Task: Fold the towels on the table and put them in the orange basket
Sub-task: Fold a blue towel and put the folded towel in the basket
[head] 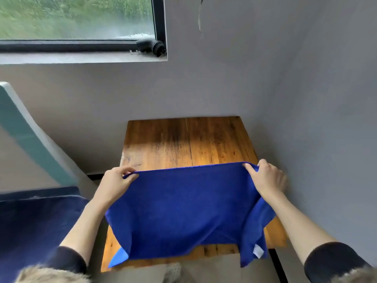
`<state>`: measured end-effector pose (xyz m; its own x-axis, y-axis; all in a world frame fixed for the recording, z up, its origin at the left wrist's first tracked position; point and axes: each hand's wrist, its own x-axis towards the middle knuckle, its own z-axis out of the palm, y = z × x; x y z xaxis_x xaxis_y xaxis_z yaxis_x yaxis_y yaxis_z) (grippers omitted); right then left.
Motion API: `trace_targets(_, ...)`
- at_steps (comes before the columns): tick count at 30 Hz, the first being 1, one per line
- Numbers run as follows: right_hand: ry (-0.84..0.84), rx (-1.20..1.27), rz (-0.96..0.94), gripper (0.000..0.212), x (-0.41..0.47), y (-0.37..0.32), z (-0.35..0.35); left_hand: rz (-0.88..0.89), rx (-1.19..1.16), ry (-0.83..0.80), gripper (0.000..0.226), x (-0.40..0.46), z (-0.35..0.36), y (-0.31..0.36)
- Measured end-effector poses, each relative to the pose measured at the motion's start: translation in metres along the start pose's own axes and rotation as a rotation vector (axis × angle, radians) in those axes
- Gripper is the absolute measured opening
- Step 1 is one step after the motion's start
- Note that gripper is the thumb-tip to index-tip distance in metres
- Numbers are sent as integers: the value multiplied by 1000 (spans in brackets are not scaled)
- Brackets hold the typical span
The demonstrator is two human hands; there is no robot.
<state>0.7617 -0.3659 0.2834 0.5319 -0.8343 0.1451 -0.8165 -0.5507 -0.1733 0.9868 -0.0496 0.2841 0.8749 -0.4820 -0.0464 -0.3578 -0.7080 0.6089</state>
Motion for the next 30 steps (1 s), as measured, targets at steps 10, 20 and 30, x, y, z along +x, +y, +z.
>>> trace_targets(10,-165,-31,-97,31,117,-30,108,42,322,7,17,149,65,-18)
trace_targets(20,-153,52,-178,27,221,-53,181,-14,436,83,30,257,112,-28)
trace_targets(30,-364,206,-391,54,124,-125,257,-221,160,-27,35,195,167,-95)
